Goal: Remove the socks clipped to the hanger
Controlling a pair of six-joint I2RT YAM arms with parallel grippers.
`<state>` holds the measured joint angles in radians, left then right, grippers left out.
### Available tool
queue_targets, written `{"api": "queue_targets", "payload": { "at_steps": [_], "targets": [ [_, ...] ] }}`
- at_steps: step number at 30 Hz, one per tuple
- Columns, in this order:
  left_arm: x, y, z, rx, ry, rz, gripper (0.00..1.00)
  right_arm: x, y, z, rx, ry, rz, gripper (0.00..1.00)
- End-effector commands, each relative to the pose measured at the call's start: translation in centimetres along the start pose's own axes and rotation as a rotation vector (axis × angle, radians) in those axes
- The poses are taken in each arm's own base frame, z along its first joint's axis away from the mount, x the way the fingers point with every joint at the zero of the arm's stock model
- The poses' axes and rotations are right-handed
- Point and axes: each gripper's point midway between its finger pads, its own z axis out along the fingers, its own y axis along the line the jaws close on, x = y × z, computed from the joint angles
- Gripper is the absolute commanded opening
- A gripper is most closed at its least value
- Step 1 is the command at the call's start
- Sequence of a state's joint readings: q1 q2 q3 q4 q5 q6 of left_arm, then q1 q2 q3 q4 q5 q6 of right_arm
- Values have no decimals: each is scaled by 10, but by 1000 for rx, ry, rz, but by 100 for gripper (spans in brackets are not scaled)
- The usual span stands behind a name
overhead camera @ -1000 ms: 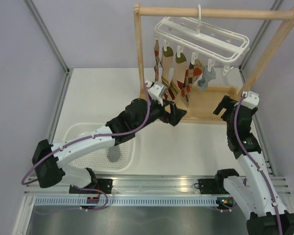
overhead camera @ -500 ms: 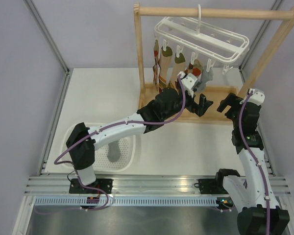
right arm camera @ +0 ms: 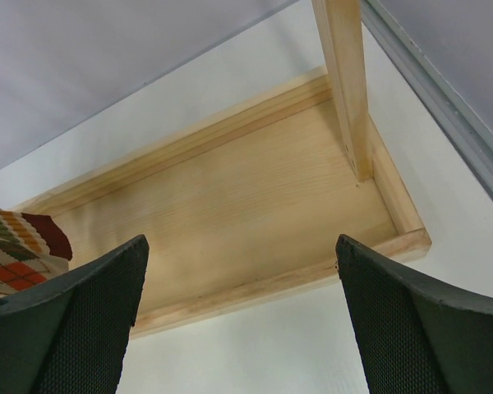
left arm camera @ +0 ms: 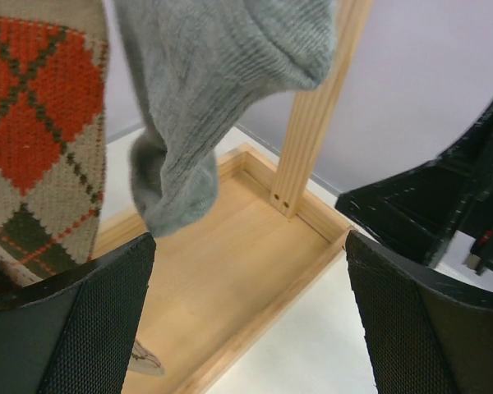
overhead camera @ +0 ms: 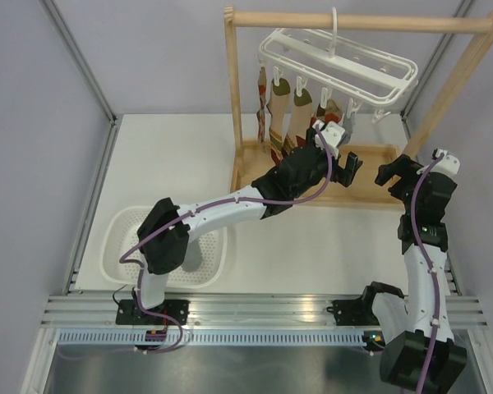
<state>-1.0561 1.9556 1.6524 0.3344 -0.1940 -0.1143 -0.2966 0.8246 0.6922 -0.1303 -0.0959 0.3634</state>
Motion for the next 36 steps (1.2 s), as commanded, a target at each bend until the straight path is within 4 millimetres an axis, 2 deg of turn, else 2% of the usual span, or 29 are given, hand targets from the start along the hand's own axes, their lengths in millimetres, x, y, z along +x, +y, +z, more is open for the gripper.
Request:
{"api": "queue_targets", "payload": {
  "at_steps": [1,10,13,14,16,17,19,20,21,29,32,33,36],
  "targets": [
    [-35,9,8,-74,-121,34,98,-5,10,3,-75,-19,28,98],
    [-45,18,16,-131,-172,67,94,-4,12,7,-106,-15,40,98],
    [-48,18,19,-127,-184,97,81,-3,13,7,-115,-13,42,98],
    [-51,18,20,-130,-193,97,68,-3,13,7,-115,-13,42,98],
    [-50,18,21,-129,-191,99,56,-2,13,7,-119,-10,42,98],
    [-47,18,20,-129,-187,100,36,-2,14,7,-121,-7,44,98],
    [-45,18,19,-129,-181,100,18,-2,15,6,-131,-6,44,98],
    [-46,19,17,-132,-180,101,5,-2,16,6,-135,-8,44,97],
    [-47,19,15,-132,-180,99,2,-2,17,7,-139,-6,42,97],
    [-58,9,-7,-91,-164,95,2,-14,31,-7,-199,-20,-7,95],
    [-61,4,-17,-67,-139,101,2,-29,47,-22,-256,-38,-23,95],
    [-69,4,-24,-65,-147,97,2,-30,50,-27,-265,-29,-23,95],
    [-65,7,-32,-70,-111,106,2,-44,66,-47,-319,-34,-39,94]
  ]
}}
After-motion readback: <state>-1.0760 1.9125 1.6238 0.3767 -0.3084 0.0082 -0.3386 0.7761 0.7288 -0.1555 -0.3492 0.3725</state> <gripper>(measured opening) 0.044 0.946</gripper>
